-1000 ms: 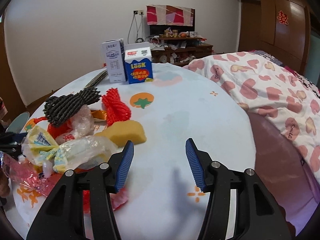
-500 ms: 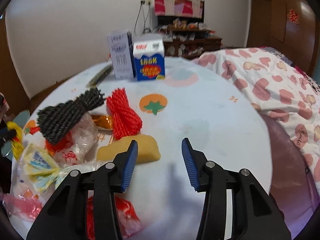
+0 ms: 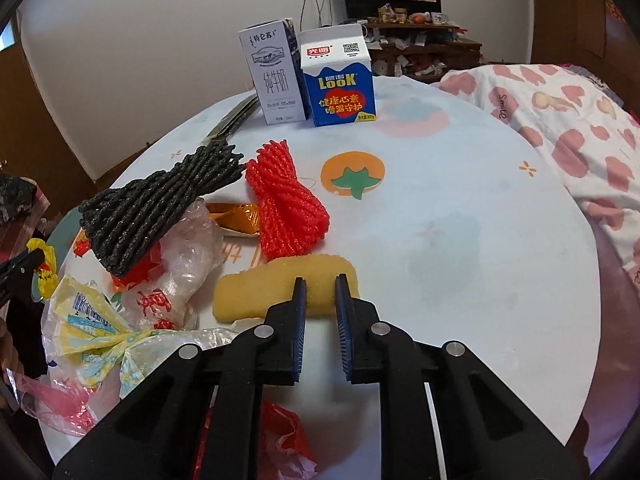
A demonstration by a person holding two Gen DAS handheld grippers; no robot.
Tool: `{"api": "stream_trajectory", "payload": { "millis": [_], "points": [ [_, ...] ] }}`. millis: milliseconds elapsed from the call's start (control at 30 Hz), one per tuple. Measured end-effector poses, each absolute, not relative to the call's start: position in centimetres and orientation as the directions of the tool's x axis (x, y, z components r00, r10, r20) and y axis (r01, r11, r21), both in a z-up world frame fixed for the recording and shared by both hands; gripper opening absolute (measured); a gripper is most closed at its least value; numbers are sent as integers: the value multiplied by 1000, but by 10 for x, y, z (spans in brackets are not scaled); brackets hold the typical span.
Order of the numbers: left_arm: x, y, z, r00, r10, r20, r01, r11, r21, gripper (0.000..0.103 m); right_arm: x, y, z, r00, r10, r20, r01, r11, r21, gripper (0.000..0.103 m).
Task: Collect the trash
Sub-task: 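Carry the yellow wrappers over the bin with the left tool while the right tool lifts the sponge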
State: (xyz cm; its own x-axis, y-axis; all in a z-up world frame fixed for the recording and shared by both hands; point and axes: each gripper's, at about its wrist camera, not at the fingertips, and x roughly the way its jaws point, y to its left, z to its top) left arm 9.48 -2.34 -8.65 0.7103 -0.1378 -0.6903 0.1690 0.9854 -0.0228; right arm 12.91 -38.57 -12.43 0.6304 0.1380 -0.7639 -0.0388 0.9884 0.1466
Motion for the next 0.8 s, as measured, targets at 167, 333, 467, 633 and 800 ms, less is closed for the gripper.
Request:
{"api": "stream_trajectory", "payload": {
  "millis": [167, 333, 467, 633, 800],
  "points": [
    [87, -13, -74, 732, -117, -671, 145, 989, -15, 35, 114, -374, -105, 707, 52, -705, -26, 998, 48, 9],
    [83, 2, -60, 766, -76, -638, 102, 995, 4, 35, 104, -381, -73, 761, -12, -648, 22, 1000, 6, 9],
    [83, 18, -55, 777, -46, -628, 57, 998, -1, 35, 96, -378, -46, 804, -35, -594, 37, 999, -9, 9],
    [89, 36, -58, 772, 2, -636, -3, 1000, 0, 35, 98, -361, -14, 847, -17, -532, 29, 999, 14, 9],
    [89, 53, -62, 769, 51, -637, -54, 998, 15, 36, 112, -325, -4, 855, 53, -516, -40, 999, 37, 9]
  ]
}}
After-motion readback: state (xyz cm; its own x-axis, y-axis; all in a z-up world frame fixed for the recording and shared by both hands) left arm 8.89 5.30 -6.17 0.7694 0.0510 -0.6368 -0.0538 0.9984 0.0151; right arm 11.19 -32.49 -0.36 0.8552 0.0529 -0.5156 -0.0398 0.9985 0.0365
